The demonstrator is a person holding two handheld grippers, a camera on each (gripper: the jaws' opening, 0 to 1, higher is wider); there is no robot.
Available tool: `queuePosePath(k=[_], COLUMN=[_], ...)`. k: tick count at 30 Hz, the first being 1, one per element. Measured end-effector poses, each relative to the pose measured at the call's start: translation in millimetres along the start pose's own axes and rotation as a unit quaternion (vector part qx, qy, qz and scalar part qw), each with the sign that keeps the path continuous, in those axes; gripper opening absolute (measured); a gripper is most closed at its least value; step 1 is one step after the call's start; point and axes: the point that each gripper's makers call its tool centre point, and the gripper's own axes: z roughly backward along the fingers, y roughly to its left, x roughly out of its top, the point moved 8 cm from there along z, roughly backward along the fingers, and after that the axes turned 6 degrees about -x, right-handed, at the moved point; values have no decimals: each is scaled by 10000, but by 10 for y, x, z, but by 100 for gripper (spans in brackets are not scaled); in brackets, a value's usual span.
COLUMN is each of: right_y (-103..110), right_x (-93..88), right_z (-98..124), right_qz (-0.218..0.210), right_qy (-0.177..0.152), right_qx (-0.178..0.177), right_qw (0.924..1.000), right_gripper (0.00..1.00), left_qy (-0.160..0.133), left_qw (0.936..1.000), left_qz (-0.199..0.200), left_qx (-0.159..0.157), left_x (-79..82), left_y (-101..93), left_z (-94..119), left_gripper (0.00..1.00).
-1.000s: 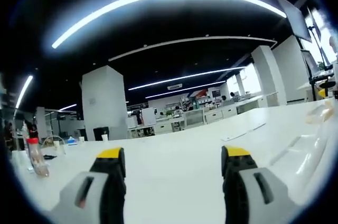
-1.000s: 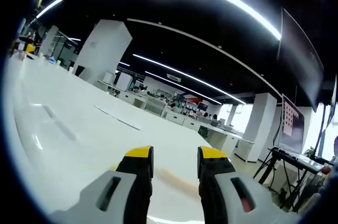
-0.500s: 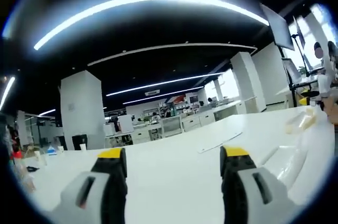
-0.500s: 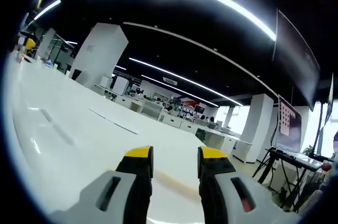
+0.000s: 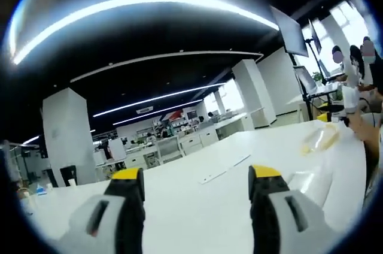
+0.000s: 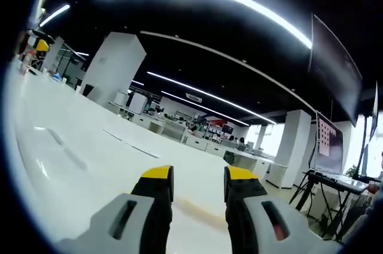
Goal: Snap each plastic latch of the storage box into its locked position after aligning the lid with the box until every specified latch is closed and the lid sits flush.
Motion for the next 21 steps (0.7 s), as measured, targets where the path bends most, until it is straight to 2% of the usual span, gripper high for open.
queuePosePath(k=[2, 4, 7, 9, 14, 18, 19, 21], right_y=[13, 26, 28, 37, 28, 25, 30, 34], right_x=[6, 7, 7, 4, 4, 14, 15, 17], right_z=[2, -2, -2, -6, -1, 6, 6, 7], right_qz=[31, 56, 59, 80, 3, -59, -76, -81], right_qy=[-18, -16, -15, 5, 18, -32, -36, -33], right_qx=[12, 34, 37, 51, 9, -6, 10, 16], right_qw=[10000, 10000, 10000, 10000, 10000, 10000, 10000, 10000], right_gripper=[33, 33, 33, 33, 33, 33, 33, 33], left_qy=[42, 98, 110, 172, 303, 366, 434, 497], left_qw=[9998, 9989, 9987, 9971, 9931, 9851, 9809, 9764], left_qz=[-91, -181, -194, -207, -400, -416, -425, -388], left_qx=[-143, -413, -451, -709, -1061, -1628, -1849, -2066], left_x=[43, 98, 104, 145, 219, 273, 279, 287], left_y=[-56, -134, -142, -214, -382, -590, -667, -754], left_z=[-102, -252, -270, -404, -674, -903, -969, -1047], left_gripper=[71, 71, 71, 71, 70, 70, 70, 70])
